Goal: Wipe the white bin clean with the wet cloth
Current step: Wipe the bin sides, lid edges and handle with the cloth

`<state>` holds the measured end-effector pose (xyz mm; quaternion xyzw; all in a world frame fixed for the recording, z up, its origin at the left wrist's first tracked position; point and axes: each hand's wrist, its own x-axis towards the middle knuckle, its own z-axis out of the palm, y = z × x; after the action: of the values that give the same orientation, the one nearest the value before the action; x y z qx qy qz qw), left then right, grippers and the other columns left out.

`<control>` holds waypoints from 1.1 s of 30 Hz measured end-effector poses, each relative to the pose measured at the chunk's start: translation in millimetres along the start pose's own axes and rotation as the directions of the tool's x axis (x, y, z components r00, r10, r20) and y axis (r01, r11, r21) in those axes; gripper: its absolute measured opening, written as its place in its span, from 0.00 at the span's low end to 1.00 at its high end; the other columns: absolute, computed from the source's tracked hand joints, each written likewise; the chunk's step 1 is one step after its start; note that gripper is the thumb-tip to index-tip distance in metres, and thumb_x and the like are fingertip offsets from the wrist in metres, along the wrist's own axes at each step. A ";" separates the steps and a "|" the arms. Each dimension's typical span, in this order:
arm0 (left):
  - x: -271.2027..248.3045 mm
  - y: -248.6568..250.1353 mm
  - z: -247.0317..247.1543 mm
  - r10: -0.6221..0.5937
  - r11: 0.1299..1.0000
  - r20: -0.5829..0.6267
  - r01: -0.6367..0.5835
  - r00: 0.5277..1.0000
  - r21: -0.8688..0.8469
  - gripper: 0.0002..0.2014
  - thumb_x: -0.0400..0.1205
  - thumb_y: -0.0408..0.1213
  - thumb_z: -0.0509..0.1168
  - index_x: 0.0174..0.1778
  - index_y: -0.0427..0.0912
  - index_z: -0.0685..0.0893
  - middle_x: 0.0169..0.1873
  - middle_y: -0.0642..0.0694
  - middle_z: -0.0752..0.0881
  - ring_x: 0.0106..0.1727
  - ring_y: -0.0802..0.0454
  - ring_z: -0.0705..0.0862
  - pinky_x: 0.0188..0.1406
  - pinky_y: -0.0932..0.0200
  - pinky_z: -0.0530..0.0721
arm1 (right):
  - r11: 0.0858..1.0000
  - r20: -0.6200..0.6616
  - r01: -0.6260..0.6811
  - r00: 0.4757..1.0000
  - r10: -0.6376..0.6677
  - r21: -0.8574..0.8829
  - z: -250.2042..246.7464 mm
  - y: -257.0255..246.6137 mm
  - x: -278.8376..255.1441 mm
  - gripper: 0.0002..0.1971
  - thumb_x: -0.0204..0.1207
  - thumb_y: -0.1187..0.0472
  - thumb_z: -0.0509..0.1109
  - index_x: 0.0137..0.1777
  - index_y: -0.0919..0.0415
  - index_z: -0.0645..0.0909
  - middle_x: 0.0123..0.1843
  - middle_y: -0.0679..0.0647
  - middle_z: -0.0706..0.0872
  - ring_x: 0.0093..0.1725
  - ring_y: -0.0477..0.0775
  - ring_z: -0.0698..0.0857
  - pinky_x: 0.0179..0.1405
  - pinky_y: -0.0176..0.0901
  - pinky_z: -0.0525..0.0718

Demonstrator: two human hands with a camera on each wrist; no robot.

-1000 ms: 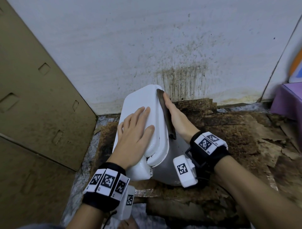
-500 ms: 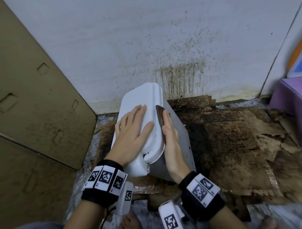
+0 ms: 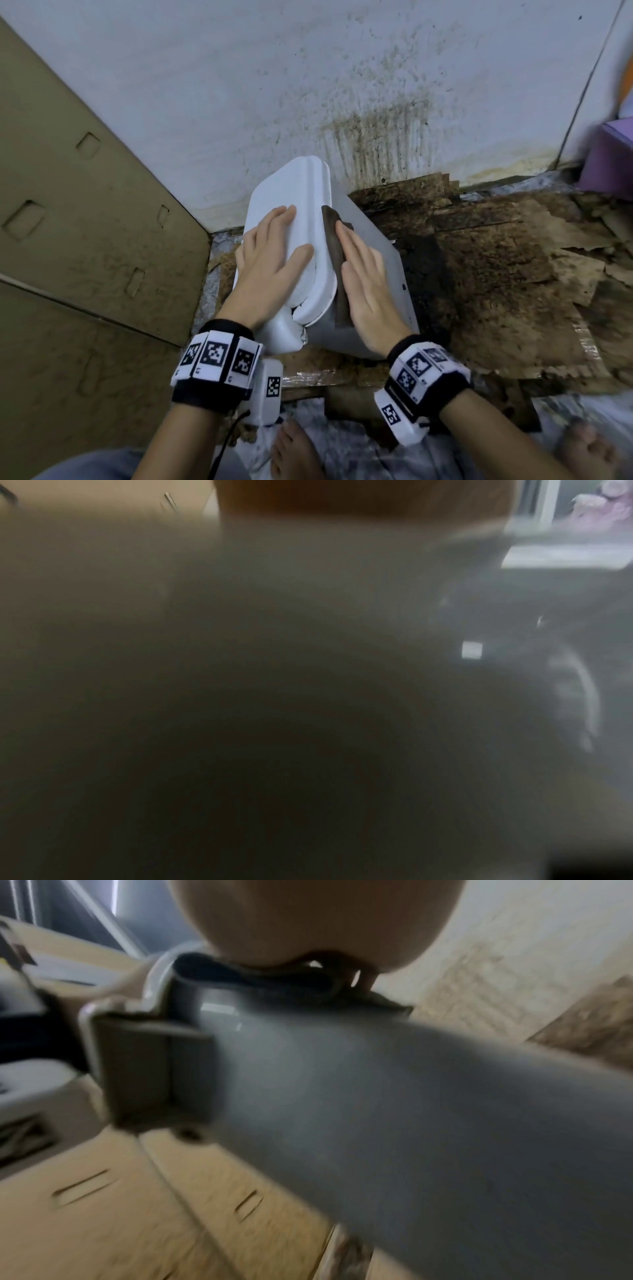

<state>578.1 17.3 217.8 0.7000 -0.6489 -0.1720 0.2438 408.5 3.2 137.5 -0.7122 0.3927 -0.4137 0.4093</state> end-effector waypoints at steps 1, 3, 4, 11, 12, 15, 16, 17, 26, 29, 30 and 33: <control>-0.1 0.3 0.3 0.005 1.000 -0.023 -0.005 1.000 0.014 0.36 0.79 0.64 0.49 0.85 0.59 0.62 0.84 0.62 0.61 0.78 0.65 0.56 0.80 0.52 0.54 | 1.000 -0.032 -0.006 0.999 0.005 -0.030 7.4 1.3 -3.5 0.26 0.92 0.47 0.40 0.89 0.40 0.49 0.89 0.36 0.54 0.85 0.37 0.53 0.84 0.33 0.48; -1.3 1.0 0.2 0.005 1.000 -0.052 -0.004 0.999 0.019 0.35 0.78 0.63 0.49 0.84 0.57 0.64 0.81 0.60 0.63 0.75 0.63 0.58 0.77 0.51 0.56 | 0.998 -0.133 -0.048 0.990 0.041 -0.052 25.9 1.6 -14.1 0.26 0.91 0.46 0.40 0.89 0.41 0.52 0.88 0.38 0.56 0.84 0.37 0.54 0.85 0.41 0.52; -2.3 0.3 -1.0 -0.001 1.000 -0.052 0.001 0.999 0.013 0.35 0.78 0.62 0.49 0.83 0.56 0.64 0.81 0.60 0.63 0.75 0.62 0.58 0.78 0.51 0.56 | 0.996 -0.183 -0.083 0.980 0.075 -0.038 35.0 0.6 -19.4 0.27 0.90 0.46 0.40 0.89 0.42 0.55 0.88 0.39 0.57 0.83 0.38 0.55 0.85 0.45 0.55; -5.2 -5.4 -7.7 -0.062 0.998 0.005 0.062 0.998 0.000 0.30 0.83 0.54 0.52 0.84 0.60 0.60 0.81 0.64 0.61 0.75 0.62 0.57 0.82 0.44 0.56 | 0.989 -0.220 -0.146 0.965 0.145 0.012 45.6 -4.2 -20.0 0.27 0.87 0.47 0.41 0.86 0.44 0.60 0.87 0.44 0.60 0.84 0.40 0.55 0.86 0.54 0.56; -4.2 -5.1 -7.3 -0.061 0.998 0.010 0.061 0.998 0.007 0.31 0.83 0.54 0.52 0.85 0.60 0.59 0.81 0.64 0.61 0.75 0.62 0.57 0.82 0.44 0.56 | 0.988 -0.210 -0.150 0.966 0.152 0.027 44.8 -4.0 -18.0 0.28 0.87 0.47 0.42 0.86 0.44 0.60 0.87 0.43 0.60 0.85 0.39 0.54 0.87 0.53 0.54; -1.1 -3.3 -7.5 -0.061 0.998 0.035 0.060 0.998 0.023 0.33 0.82 0.55 0.50 0.87 0.60 0.55 0.82 0.65 0.58 0.76 0.66 0.55 0.81 0.47 0.54 | 0.982 -0.177 -0.177 0.967 0.185 0.061 44.4 -5.8 -11.8 0.29 0.86 0.47 0.42 0.87 0.44 0.58 0.89 0.42 0.58 0.87 0.36 0.51 0.88 0.47 0.49; -0.1 -2.9 -7.7 -0.068 0.998 0.041 0.067 0.997 0.020 0.34 0.82 0.54 0.49 0.87 0.60 0.55 0.82 0.66 0.57 0.77 0.67 0.54 0.81 0.47 0.53 | 0.977 -0.160 -0.196 0.965 0.207 0.080 44.6 -7.1 -9.5 0.29 0.86 0.47 0.43 0.87 0.44 0.57 0.89 0.43 0.58 0.87 0.36 0.51 0.87 0.44 0.48; 1.1 -2.5 -7.9 -0.075 0.997 0.043 0.074 0.996 0.011 0.34 0.81 0.54 0.49 0.87 0.60 0.55 0.82 0.66 0.57 0.78 0.68 0.53 0.82 0.47 0.53 | 0.972 -0.145 -0.215 0.963 0.228 0.097 44.7 -8.7 -6.7 0.28 0.86 0.47 0.44 0.87 0.44 0.56 0.90 0.44 0.57 0.87 0.36 0.50 0.87 0.41 0.47; -0.6 -10.1 -4.0 -0.062 0.998 0.033 0.062 0.998 -0.019 0.36 0.86 0.60 0.49 0.91 0.56 0.50 0.89 0.61 0.50 0.86 0.68 0.45 0.87 0.53 0.46 | 0.991 -0.104 -0.128 0.986 0.131 0.042 48.2 4.2 0.3 0.32 0.86 0.43 0.39 0.90 0.50 0.48 0.91 0.42 0.48 0.87 0.34 0.46 0.88 0.42 0.46; -1.3 -15.1 -5.2 -0.067 0.997 0.032 0.068 0.997 -0.046 0.38 0.84 0.62 0.48 0.91 0.56 0.50 0.89 0.60 0.51 0.87 0.67 0.45 0.89 0.50 0.46 | 0.995 -0.108 -0.094 0.989 0.096 0.028 49.1 13.5 -3.2 0.31 0.88 0.45 0.40 0.90 0.52 0.51 0.91 0.43 0.51 0.88 0.35 0.48 0.88 0.42 0.48; -1.3 -16.1 -5.3 -0.068 0.996 0.029 0.069 0.997 -0.047 0.37 0.85 0.61 0.48 0.91 0.56 0.50 0.89 0.60 0.51 0.87 0.67 0.45 0.90 0.48 0.47 | 0.996 -0.119 -0.090 0.989 0.092 0.024 48.5 19.3 -5.6 0.31 0.88 0.46 0.40 0.90 0.53 0.52 0.91 0.43 0.53 0.88 0.36 0.49 0.88 0.41 0.48; -2.1 -17.6 -5.9 -0.061 0.997 0.024 0.062 0.998 -0.043 0.38 0.84 0.62 0.48 0.91 0.56 0.50 0.89 0.59 0.51 0.87 0.66 0.45 0.90 0.47 0.47 | 0.992 -0.146 -0.128 0.981 0.130 0.024 44.7 44.1 -13.9 0.30 0.88 0.47 0.42 0.90 0.52 0.54 0.90 0.41 0.55 0.87 0.35 0.51 0.87 0.40 0.49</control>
<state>595.7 20.8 212.5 0.7123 -0.6257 -0.2013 0.2463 434.6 11.4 79.3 -0.6499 0.4640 -0.4404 0.4103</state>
